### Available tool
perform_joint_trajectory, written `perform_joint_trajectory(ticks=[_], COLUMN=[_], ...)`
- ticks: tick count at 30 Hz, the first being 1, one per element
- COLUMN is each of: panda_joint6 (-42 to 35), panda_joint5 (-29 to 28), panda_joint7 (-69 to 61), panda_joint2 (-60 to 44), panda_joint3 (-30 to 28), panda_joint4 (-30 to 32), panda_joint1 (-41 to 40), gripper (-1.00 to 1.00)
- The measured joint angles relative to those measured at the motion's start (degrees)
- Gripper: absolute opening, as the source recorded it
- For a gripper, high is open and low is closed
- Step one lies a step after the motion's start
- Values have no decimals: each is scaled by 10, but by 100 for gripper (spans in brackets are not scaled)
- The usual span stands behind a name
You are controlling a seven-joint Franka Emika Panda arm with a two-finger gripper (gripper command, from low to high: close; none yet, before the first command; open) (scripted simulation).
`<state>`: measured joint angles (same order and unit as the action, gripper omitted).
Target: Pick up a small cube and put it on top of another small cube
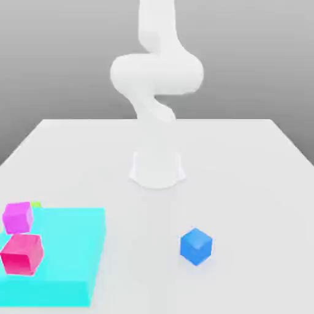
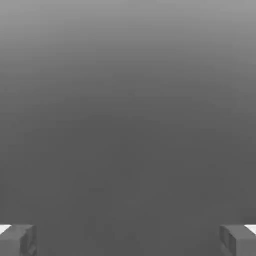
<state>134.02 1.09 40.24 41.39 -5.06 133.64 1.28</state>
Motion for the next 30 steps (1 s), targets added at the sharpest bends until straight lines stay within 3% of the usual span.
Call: perform_joint_trajectory(ticks=[18, 23, 28, 30], panda_joint6=[162, 204, 254, 269], panda_joint5=[138, 194, 195, 220], panda_joint7=[-447, -583, -679, -711], panda_joint2=[-321, -415, -492, -517], panda_joint3=[-348, -396, -414, -396], panda_joint4=[134, 170, 209, 209], panda_joint1=[53, 10, -49, -73], gripper=[0, 0, 0, 0])
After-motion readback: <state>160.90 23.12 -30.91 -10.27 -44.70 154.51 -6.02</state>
